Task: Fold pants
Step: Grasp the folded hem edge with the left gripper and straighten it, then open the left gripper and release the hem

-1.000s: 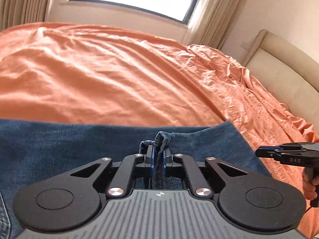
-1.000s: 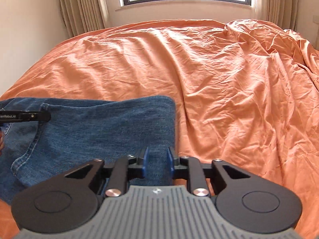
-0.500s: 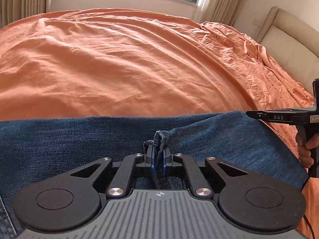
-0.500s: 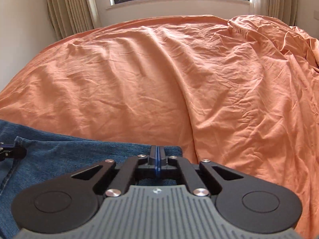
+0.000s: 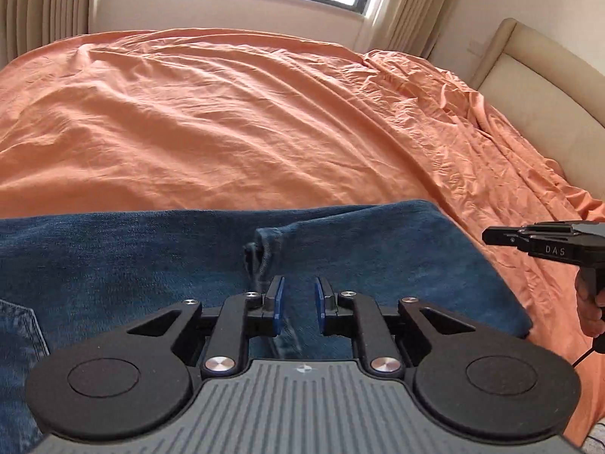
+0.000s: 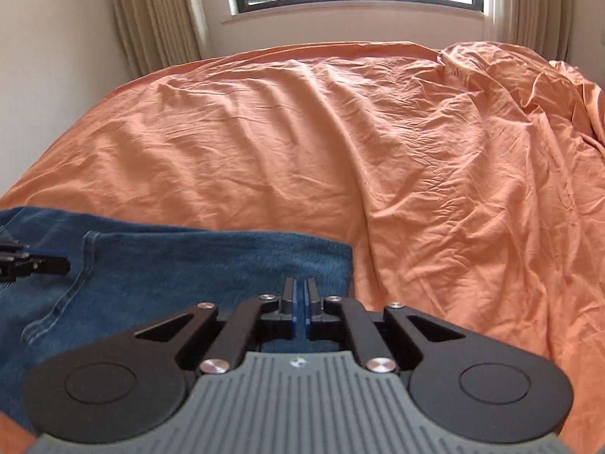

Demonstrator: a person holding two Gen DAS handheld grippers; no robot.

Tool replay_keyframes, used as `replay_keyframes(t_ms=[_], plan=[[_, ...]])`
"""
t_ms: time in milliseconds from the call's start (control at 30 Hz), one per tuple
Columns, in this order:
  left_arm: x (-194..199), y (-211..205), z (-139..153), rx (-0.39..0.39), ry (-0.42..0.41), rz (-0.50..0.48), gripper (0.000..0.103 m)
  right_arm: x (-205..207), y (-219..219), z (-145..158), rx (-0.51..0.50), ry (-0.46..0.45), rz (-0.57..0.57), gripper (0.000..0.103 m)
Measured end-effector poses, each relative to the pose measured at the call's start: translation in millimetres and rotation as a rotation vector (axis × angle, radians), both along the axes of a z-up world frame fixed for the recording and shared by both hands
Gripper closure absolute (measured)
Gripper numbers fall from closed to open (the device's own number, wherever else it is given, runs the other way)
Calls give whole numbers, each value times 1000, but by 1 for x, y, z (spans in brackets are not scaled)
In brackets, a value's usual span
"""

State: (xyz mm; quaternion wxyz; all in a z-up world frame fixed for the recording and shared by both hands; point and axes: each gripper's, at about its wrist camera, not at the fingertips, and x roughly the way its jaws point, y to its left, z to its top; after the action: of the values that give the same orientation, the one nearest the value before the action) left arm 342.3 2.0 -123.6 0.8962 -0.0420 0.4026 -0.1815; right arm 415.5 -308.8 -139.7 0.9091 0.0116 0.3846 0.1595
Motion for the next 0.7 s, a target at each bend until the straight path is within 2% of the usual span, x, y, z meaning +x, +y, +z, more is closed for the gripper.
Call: replay_keyframes(t_ms=[100,300,367,533,700], plan=[[-24,-11,1,0,13,-31,86,-41,-1,0,-7,2,28,102],[-47,-28,-28,106,66,-60,94,-87,1,-32,-47,20,-1,102],[-49,-26,-38,99,86,-45,98,-90,1,-45,-40,45,-12,102],[-47,-22,-57,69,116,-6,99,-87,1,-67,-17,57,-16,103],[-48,-18,-49,38,132,17,98,-82,9,-60,-85,71,16,103]])
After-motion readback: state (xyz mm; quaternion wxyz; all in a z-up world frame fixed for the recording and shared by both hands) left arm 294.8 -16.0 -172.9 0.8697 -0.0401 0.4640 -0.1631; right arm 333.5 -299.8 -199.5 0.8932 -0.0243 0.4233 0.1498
